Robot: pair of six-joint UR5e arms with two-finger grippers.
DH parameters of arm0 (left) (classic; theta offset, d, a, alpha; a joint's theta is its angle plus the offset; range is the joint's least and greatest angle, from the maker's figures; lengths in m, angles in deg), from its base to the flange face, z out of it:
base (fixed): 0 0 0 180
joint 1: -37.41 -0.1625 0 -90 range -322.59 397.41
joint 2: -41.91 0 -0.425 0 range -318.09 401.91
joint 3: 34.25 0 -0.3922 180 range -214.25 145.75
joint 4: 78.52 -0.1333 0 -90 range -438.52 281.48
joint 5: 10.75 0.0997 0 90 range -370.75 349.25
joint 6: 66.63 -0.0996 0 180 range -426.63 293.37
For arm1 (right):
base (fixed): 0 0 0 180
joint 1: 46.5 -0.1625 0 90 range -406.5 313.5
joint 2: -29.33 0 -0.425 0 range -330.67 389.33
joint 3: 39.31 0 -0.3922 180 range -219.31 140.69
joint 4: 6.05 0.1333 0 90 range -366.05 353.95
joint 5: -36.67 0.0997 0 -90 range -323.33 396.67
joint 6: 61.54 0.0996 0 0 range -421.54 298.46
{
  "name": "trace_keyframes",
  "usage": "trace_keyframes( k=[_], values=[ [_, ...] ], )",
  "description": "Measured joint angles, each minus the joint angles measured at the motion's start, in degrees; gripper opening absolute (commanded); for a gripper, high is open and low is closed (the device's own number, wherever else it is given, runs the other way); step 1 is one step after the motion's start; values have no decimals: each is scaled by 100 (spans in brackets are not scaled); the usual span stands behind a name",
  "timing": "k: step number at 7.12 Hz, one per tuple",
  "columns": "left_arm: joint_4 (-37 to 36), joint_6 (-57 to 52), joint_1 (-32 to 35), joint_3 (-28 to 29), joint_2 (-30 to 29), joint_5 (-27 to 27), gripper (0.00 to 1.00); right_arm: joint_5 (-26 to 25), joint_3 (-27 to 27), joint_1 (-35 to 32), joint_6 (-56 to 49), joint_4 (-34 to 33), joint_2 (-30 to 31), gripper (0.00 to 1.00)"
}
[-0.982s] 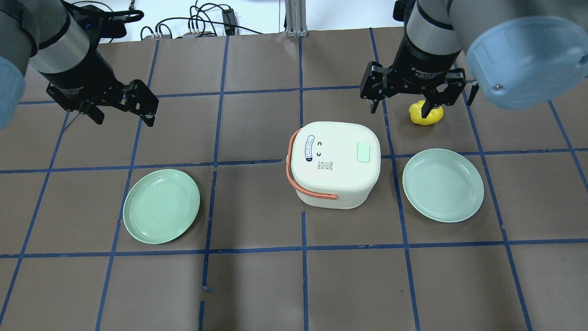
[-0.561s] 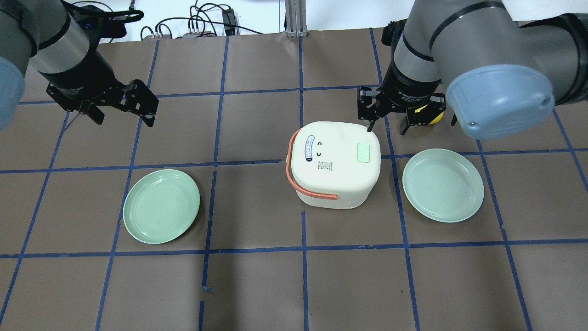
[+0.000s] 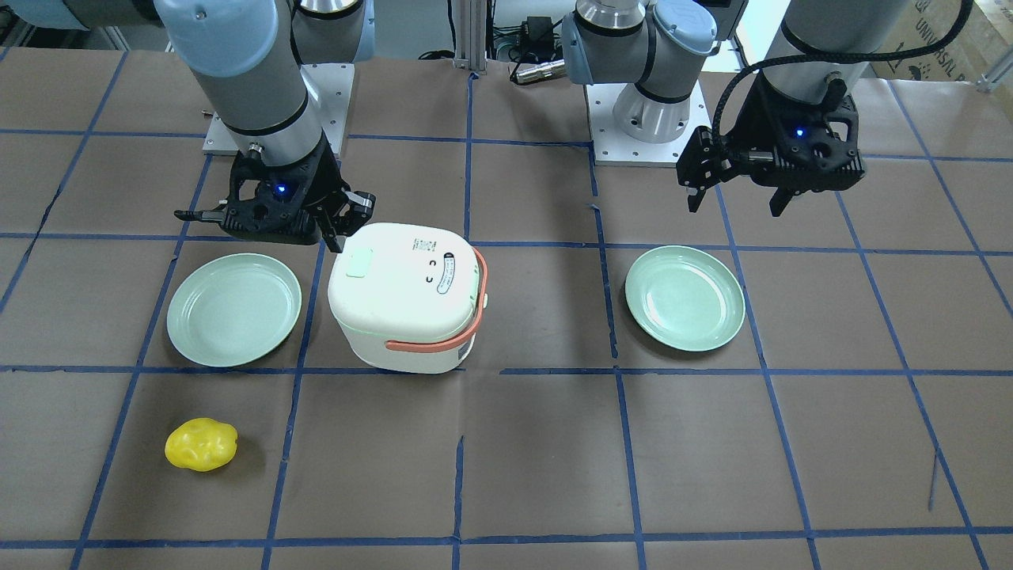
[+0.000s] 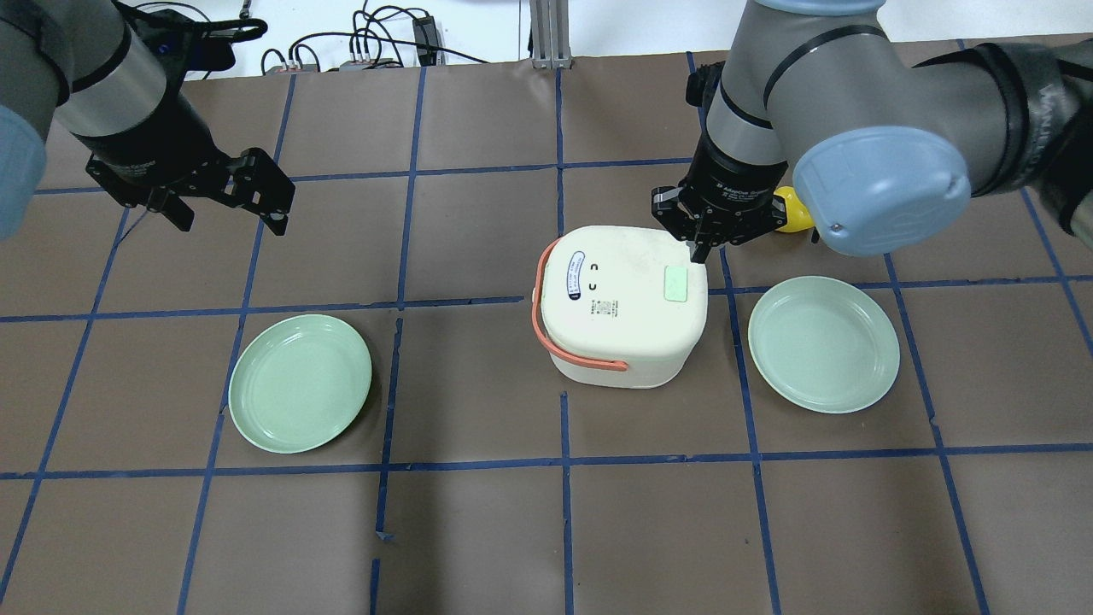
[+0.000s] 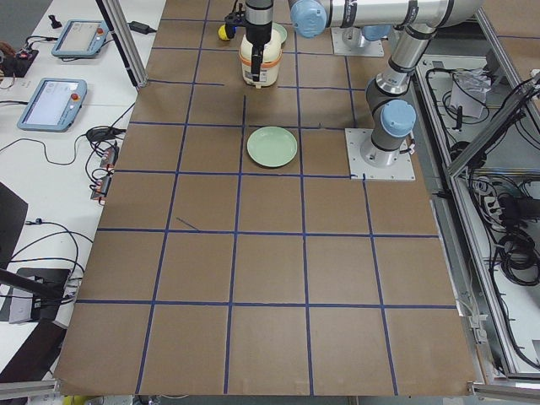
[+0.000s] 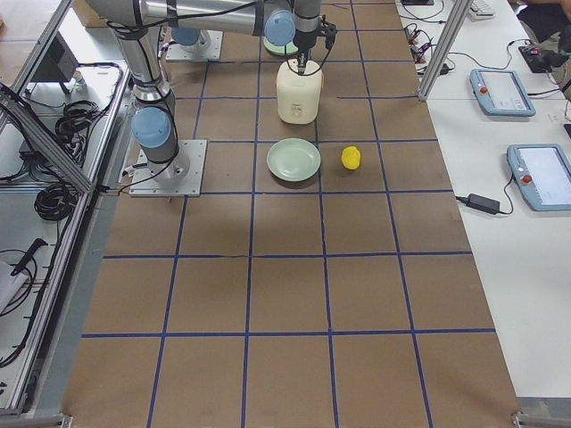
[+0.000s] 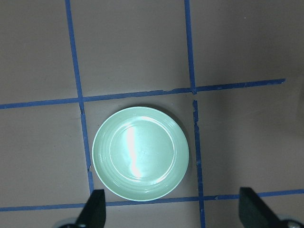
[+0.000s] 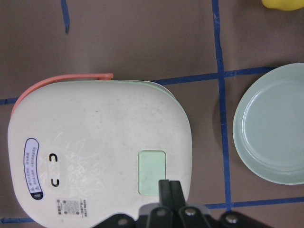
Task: Press rice cooker button
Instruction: 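Move the right gripper down over the rice cooker's green button, then press the green button on the rice cooker lid with the right gripper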
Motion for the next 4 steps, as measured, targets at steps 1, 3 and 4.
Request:
trace_keyframes(
  k=[1,3,4],
  values=[
    [0,0,0,0,0,0,100,53,-3,-9,2,-36,-65,9],
    [0,0,0,0,0,0,100,132,-14,-21,24,-106,-172,9],
    [0,0,0,0,0,0,100,145,-19,-24,29,-114,-194,9]
  ],
)
